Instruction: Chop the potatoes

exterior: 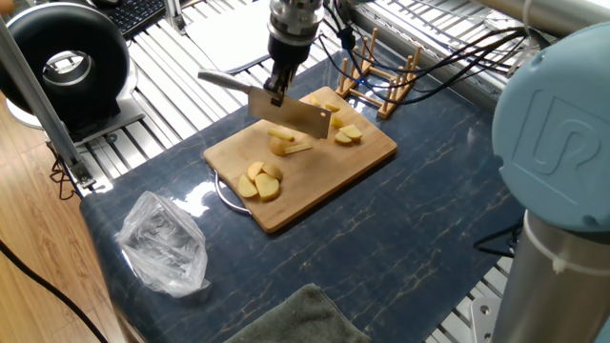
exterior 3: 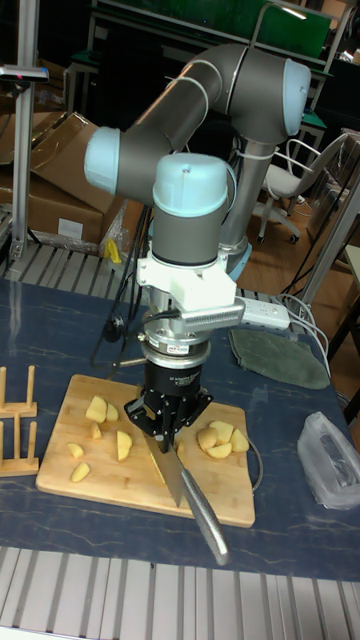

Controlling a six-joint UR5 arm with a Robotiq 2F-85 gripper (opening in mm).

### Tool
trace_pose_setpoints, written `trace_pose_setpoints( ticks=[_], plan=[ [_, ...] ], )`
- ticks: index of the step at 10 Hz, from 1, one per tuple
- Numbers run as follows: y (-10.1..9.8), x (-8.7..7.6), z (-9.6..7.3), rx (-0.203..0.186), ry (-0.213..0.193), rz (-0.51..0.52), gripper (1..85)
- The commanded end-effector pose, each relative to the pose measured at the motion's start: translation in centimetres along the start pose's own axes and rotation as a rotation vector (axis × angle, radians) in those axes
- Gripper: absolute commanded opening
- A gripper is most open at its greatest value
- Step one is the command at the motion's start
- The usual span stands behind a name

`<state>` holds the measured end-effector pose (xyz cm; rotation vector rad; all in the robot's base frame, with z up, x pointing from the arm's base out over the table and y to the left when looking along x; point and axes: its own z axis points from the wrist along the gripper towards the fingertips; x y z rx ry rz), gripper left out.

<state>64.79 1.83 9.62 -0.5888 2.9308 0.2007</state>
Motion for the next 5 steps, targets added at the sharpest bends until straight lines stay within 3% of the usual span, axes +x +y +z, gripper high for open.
trace_pose_setpoints(
  ticks=[1, 2, 5],
  plan=[
    [-1.6, -0.5, -1.8, 0.016, 0.003, 0.137, 1.0],
    [-2.4, -0.7, -1.9, 0.029, -0.009, 0.140, 1.0],
    [-3.9, -1.1, -1.9, 0.014, -0.039, 0.154, 1.0]
  ],
)
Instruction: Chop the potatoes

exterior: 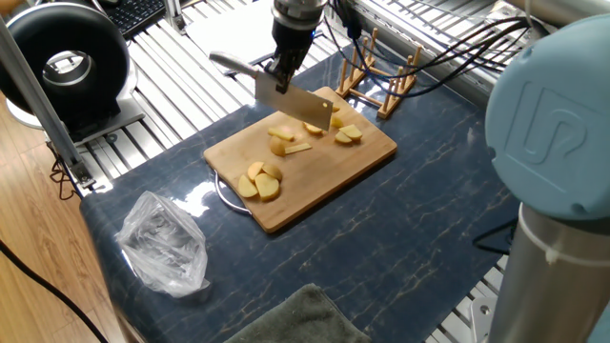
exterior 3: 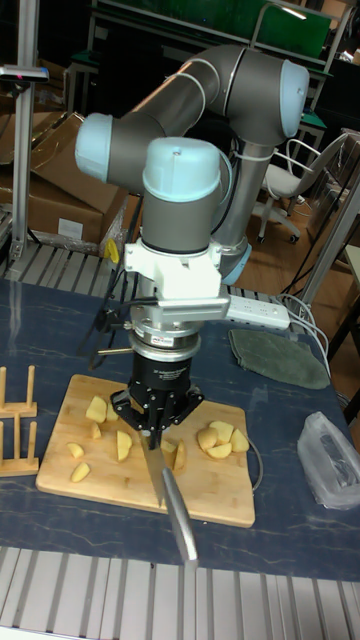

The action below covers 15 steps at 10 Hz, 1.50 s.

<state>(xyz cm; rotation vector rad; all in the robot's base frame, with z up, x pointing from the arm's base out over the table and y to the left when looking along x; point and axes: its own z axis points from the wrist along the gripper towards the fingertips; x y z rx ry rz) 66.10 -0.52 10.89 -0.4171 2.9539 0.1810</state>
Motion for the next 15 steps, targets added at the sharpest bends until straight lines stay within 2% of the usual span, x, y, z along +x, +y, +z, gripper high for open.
trace_pose_setpoints(
  ticks=[1, 4, 6, 9, 10, 13, 14, 15],
  plan=[
    [-1.5, -0.8, -0.3, -0.023, -0.036, 0.052, 1.0],
    [-0.6, -0.3, -0.2, -0.074, -0.044, 0.147, 1.0],
    [-1.3, 1.0, -0.1, -0.047, -0.011, 0.152, 1.0],
    [-3.2, 2.0, -0.1, 0.031, 0.022, 0.141, 1.0],
    [-3.3, 2.1, -0.2, 0.033, 0.020, 0.152, 1.0],
    [-1.7, 2.9, -0.5, -0.014, 0.044, 0.219, 1.0],
    [-1.4, 3.3, -0.4, -0.021, 0.049, 0.225, 1.0],
    [-1.5, 3.6, -0.1, -0.012, 0.048, 0.214, 1.0]
  ],
)
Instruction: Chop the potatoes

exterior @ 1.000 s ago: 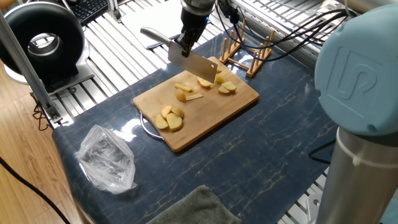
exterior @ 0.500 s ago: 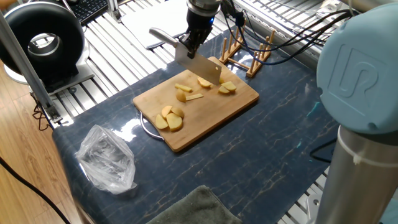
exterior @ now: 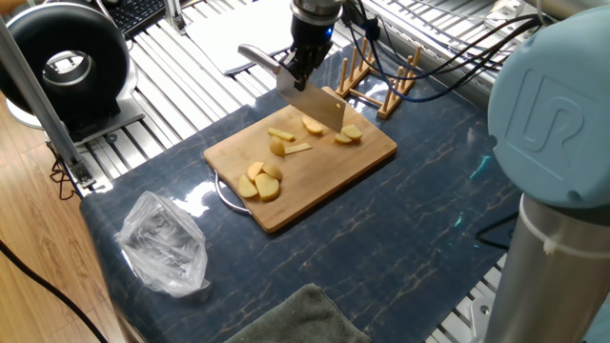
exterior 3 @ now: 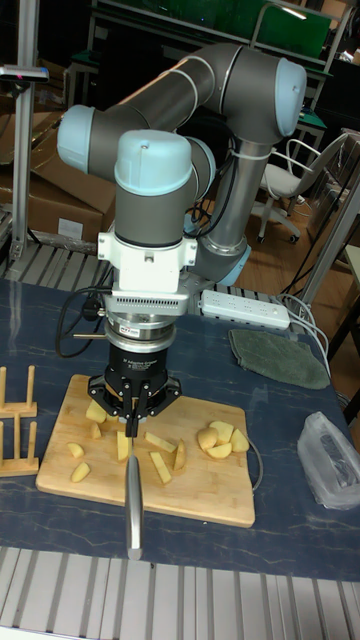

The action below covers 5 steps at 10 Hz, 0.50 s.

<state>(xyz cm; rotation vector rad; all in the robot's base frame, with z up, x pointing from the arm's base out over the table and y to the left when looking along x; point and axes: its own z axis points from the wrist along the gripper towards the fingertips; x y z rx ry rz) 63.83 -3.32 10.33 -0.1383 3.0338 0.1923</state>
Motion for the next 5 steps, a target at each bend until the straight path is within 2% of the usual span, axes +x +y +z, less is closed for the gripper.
trace_pose_setpoints(
  ticks=[1, 5],
  plan=[
    [0.38, 1.00, 0.28, -0.010, 0.001, 0.017, 1.0],
    [0.00, 1.46, 0.61, 0.005, -0.006, 0.005, 1.0]
  ],
)
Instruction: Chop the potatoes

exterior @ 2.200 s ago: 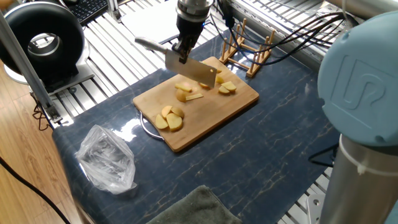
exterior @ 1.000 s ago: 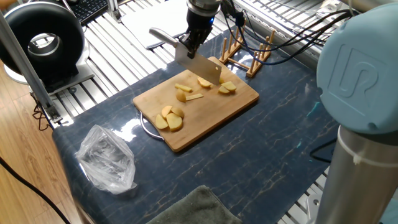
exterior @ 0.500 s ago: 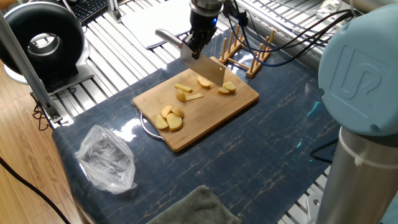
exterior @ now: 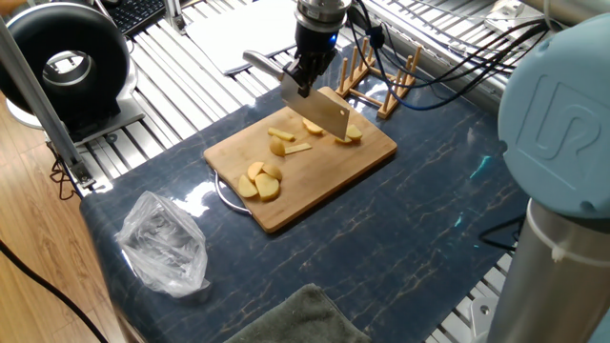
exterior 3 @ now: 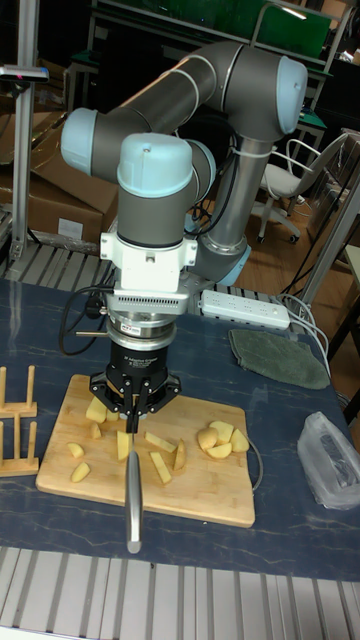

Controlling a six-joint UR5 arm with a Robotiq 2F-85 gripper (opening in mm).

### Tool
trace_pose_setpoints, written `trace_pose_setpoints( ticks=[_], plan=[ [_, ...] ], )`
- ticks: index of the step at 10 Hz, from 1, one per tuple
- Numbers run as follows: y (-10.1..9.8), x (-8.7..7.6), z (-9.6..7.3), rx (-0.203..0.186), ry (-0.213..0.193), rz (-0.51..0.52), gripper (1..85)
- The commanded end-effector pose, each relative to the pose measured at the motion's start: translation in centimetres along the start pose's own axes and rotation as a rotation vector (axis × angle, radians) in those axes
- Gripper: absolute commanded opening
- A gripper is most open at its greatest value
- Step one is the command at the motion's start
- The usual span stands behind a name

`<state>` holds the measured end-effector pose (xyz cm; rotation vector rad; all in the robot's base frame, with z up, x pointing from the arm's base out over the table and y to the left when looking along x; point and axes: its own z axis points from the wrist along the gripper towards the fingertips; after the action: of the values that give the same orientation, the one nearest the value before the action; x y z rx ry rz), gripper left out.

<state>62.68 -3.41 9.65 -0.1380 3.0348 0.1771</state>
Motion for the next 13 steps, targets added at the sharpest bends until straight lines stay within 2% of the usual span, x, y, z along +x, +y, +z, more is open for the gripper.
trace_pose_setpoints(
  ticks=[1, 13],
  plan=[
    [-0.01, 0.20, 0.11, -0.003, -0.009, 0.005, 1.0],
    [0.23, -0.08, 0.60, -0.005, -0.022, 0.010, 1.0]
  ],
)
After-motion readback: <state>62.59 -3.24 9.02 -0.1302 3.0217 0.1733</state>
